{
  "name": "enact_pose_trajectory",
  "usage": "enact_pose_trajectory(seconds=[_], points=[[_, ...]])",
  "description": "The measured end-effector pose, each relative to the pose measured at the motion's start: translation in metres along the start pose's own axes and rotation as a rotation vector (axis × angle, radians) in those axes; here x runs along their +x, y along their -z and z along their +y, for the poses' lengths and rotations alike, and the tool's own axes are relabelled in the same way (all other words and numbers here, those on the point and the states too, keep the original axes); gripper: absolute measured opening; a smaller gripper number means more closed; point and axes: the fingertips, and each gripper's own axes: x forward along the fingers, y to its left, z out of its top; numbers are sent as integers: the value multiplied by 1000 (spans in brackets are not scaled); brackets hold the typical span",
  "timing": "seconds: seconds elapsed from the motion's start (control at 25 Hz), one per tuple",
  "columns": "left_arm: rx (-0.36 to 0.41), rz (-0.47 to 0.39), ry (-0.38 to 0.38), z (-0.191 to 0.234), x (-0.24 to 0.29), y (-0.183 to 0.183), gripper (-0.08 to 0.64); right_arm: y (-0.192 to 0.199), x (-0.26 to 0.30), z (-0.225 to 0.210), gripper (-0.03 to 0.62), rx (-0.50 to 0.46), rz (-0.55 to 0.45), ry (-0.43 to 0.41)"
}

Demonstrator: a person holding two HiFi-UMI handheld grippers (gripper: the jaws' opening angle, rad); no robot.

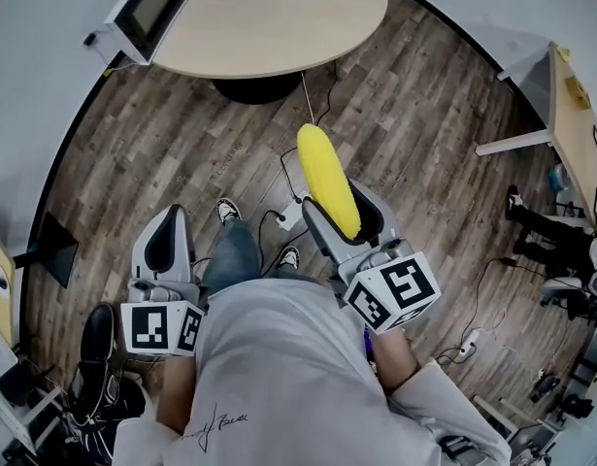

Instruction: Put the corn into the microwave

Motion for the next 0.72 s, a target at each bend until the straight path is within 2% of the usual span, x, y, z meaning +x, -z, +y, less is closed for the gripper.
enact_pose_trajectory(seconds=[0.4,0.72], points=[[-13,26,64,60,66,-20,-6,-25,89,6,264,10,37,17],[-8,13,115,112,100,-49,-6,-57,147,17,264,16,11,44]])
